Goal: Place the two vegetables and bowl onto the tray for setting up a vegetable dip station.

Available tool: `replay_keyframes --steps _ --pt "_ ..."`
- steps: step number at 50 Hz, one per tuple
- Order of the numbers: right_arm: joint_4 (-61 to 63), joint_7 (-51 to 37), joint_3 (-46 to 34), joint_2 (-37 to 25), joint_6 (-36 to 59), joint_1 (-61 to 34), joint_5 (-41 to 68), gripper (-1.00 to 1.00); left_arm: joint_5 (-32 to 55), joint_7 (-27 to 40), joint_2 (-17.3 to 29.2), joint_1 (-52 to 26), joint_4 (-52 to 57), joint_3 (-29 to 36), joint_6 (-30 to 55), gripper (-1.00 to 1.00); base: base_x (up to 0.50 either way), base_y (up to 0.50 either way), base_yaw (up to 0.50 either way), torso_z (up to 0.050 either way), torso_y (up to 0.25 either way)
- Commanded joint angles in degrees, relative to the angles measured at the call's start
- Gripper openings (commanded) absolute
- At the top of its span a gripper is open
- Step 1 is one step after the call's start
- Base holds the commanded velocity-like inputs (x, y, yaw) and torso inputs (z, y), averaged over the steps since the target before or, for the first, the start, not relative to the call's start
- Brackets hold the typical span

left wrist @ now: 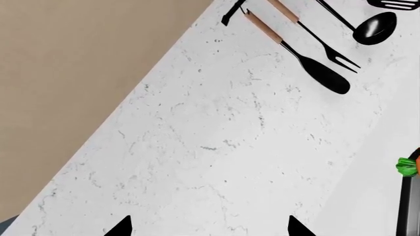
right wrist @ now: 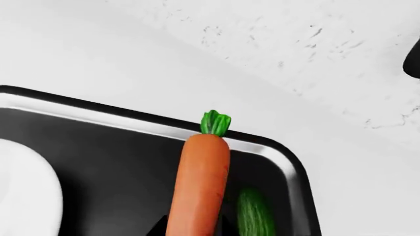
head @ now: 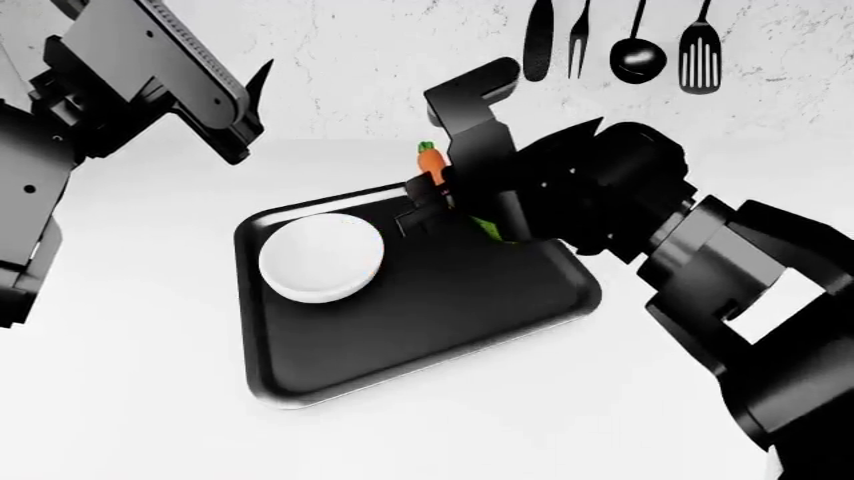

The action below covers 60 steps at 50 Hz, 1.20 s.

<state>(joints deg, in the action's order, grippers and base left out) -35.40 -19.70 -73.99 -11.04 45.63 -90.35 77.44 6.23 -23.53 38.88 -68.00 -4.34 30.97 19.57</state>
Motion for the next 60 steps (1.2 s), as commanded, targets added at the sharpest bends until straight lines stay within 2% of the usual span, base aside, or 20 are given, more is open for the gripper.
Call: replay_keyframes --steps 1,13,60 --pt "3.01 -0.21 0.34 -0.87 0.34 1.34 -0.07 -1.00 -0.07 0.07 -0.21 -0.08 -0.15 0.23 -0.06 1.00 0.00 0.00 0.00 0.000 0.000" --pt "6.81 1.34 -0.69 -1.99 1.34 2.14 0.11 -1.00 -0.06 0.03 -0.32 -0.17 -0.25 0.40 -0.08 1.00 0.00 0.00 0.00 0.000 0.000" --pt "8.47 0.92 -2.39 -2.44 3.33 4.49 0.49 -1.00 0.24 0.30 0.29 0.13 0.53 0.35 0.21 1.00 0.00 0.00 0.00 0.000 0.000"
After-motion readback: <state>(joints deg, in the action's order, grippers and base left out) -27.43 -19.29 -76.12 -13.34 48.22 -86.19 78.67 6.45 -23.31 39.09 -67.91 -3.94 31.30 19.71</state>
